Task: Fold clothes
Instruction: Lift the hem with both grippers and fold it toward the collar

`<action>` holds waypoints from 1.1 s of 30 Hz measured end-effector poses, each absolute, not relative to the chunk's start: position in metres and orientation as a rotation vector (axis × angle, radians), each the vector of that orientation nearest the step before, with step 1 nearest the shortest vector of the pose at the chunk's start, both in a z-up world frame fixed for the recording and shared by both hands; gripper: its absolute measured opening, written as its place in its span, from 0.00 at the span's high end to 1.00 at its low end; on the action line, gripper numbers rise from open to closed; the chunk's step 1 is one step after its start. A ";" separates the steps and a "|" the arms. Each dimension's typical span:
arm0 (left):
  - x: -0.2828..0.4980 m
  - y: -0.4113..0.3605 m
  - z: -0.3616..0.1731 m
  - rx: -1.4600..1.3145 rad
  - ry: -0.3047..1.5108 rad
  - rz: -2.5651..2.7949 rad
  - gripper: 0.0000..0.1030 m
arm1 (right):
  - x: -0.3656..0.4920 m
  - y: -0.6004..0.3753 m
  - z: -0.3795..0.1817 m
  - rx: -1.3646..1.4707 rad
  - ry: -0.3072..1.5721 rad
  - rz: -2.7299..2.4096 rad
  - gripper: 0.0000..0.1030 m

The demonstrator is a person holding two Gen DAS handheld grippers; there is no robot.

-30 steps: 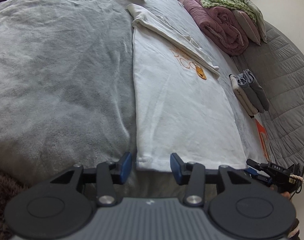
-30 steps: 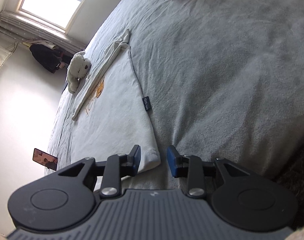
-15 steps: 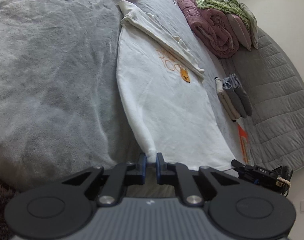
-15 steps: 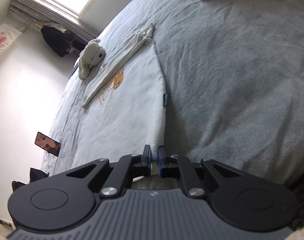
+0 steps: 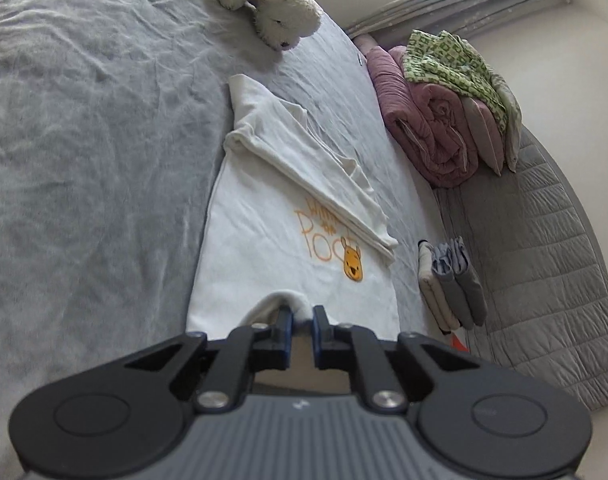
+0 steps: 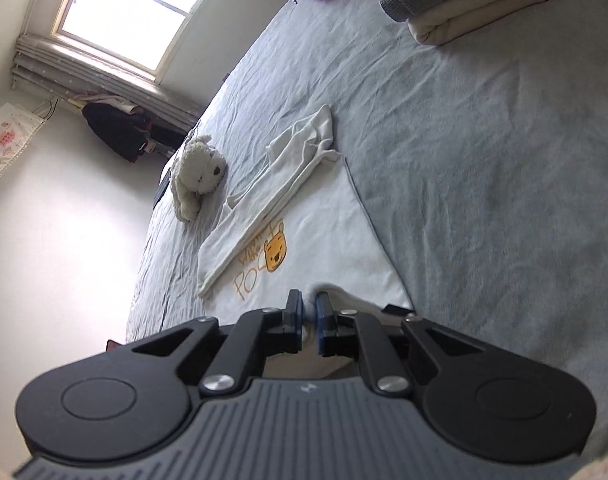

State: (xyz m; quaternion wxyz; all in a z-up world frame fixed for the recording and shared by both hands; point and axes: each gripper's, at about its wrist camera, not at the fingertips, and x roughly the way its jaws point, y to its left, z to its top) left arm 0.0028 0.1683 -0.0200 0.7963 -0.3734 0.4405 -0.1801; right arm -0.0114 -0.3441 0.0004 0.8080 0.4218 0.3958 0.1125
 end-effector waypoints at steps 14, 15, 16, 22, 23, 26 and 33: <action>0.065 0.181 -0.051 -0.764 0.870 -0.305 0.78 | 0.063 -0.362 -0.070 1.166 0.887 0.204 0.66; 0.065 0.178 -0.045 -0.688 0.847 -0.280 0.73 | 0.066 -0.360 -0.064 1.133 0.873 0.233 0.61; 0.065 0.176 -0.040 -0.613 0.824 -0.256 0.69 | 0.068 -0.358 -0.055 1.070 0.855 0.242 0.57; 0.073 0.167 -0.041 -0.424 0.820 -0.215 0.68 | 0.072 -0.339 -0.034 0.746 0.824 0.194 0.57; 0.072 0.165 -0.040 -0.402 0.808 -0.222 0.68 | 0.071 -0.334 -0.033 0.698 0.824 0.192 0.57; 0.067 0.156 -0.036 -0.328 0.779 -0.243 0.68 | 0.064 -0.322 -0.029 0.542 0.799 0.172 0.57; 0.059 0.123 -0.036 -0.094 0.745 -0.238 0.68 | 0.063 -0.294 -0.033 0.306 0.785 0.142 0.57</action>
